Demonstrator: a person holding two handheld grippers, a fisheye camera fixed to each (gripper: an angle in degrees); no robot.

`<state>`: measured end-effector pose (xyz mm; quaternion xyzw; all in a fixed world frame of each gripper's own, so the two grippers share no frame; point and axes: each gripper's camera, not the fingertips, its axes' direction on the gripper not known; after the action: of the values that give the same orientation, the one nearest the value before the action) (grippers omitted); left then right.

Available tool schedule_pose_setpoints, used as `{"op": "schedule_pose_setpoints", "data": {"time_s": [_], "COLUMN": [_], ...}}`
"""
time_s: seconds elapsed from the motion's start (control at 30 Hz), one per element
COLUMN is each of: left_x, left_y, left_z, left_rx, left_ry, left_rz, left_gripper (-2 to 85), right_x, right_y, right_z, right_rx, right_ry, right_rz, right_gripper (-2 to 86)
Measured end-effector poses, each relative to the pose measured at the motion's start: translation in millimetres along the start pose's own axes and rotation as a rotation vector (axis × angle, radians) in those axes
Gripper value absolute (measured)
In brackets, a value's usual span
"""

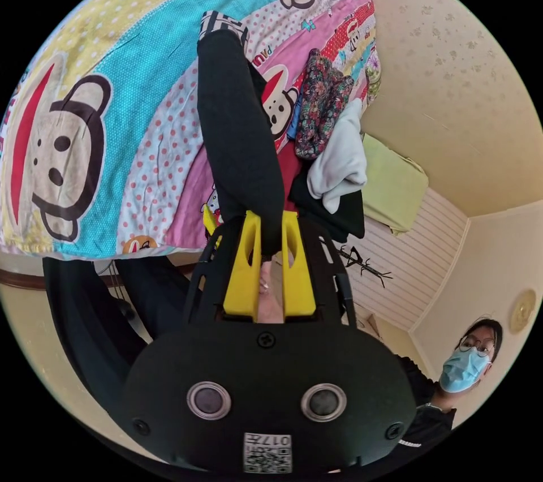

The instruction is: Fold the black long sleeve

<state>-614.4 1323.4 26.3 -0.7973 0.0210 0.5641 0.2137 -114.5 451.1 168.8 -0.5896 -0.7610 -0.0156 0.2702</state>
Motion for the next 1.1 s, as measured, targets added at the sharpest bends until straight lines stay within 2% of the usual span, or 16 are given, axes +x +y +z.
{"op": "schedule_pose_setpoints", "data": {"time_s": [0.07,0.17,0.43,0.63,0.77,0.93,1.0,1.1], "left_x": [-3.4,-9.0,29.6,75.7,160.3,337.5,405.0,439.1], "left_y": [3.3,9.5,66.6,114.0,100.7,113.2,126.4,121.1], "left_z": [0.1,-1.8,-11.6,-10.8,9.6,36.0,59.7,103.9], "left_rx": [0.003,0.020,-0.082,-0.078,-0.095,-0.134,-0.146,-0.106], "left_ry": [-0.004,0.030,0.121,0.144,0.216,0.227,0.159,0.052], "left_rz": [-0.013,-0.029,0.095,0.191,0.375,0.774,0.915,0.927], "left_gripper": [6.2,6.2,5.8,5.6,5.6,5.7,6.0,6.7], "right_x": [2.1,-17.3,-96.0,-99.2,-147.5,-272.7,-300.8,-314.1], "right_y": [-2.2,2.7,65.2,101.8,107.5,149.2,158.4,153.8], "right_z": [2.2,9.8,5.1,4.7,29.0,44.7,36.9,19.9], "right_rx": [0.051,0.030,-0.215,-0.250,-0.283,-0.362,-0.334,-0.197], "right_ry": [-0.056,0.045,0.012,-0.109,-0.251,-0.475,-0.473,-0.347], "right_rz": [0.014,-0.027,-0.166,-0.047,-0.156,-0.547,-0.695,-0.833], "right_gripper": [15.5,11.2,8.3,7.5,7.3,7.4,7.5,7.5]}}
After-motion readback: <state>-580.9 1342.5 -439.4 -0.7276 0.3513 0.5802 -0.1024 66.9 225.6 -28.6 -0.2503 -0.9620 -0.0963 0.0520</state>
